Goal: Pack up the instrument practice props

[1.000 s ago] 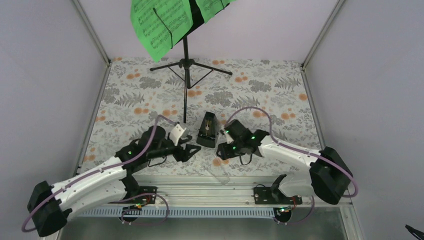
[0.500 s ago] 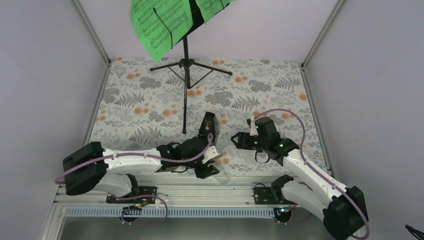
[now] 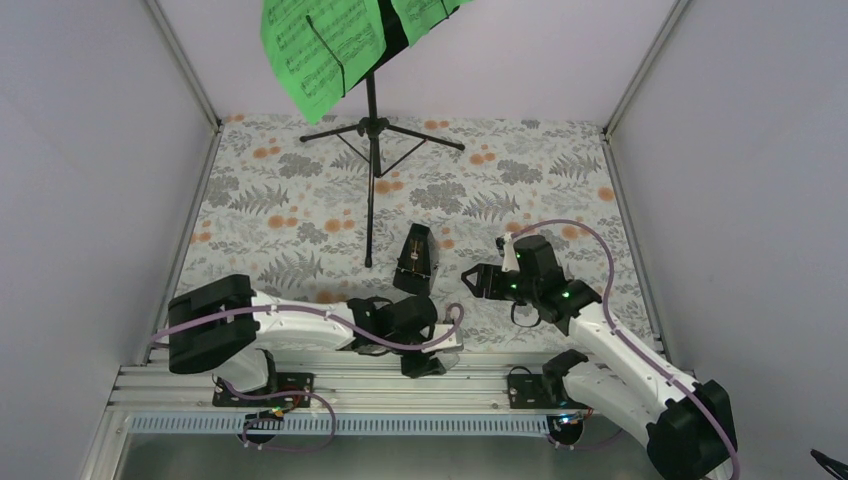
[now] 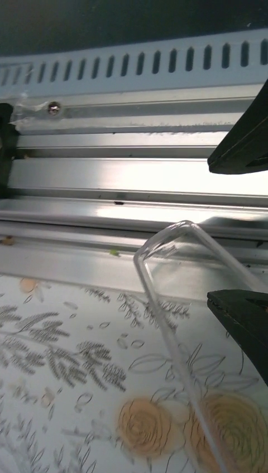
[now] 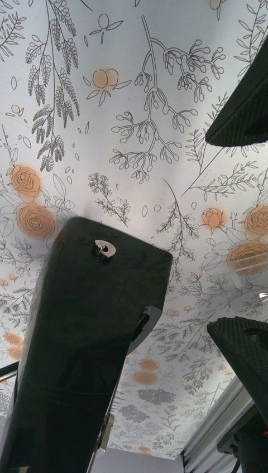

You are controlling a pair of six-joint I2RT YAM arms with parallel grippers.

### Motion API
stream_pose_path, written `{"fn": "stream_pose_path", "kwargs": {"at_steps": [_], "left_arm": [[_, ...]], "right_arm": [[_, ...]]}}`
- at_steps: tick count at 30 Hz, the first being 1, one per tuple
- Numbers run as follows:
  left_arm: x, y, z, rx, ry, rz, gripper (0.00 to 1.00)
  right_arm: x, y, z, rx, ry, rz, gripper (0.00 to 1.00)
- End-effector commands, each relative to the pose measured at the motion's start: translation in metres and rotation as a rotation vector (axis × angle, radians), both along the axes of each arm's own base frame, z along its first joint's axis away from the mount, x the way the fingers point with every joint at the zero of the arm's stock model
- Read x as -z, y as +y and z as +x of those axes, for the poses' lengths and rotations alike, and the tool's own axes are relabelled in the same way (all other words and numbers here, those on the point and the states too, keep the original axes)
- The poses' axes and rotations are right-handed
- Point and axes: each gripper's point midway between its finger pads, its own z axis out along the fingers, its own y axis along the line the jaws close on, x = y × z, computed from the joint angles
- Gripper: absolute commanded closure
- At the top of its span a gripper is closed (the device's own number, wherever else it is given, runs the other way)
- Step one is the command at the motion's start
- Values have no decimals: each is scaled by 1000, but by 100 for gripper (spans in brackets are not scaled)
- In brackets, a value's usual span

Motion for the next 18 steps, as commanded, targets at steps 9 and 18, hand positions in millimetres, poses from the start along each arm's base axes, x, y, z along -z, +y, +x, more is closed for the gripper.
{"fn": "stream_pose_path", "kwargs": {"at_steps": [9,18], "left_arm": [[23,3,-1,38,-138,120,42],[16,2,20,-31,-280,95,55]], "right_arm": [[-4,5,-4,5,6,101,27],[-7,4,-6,16,7,117,27]]}}
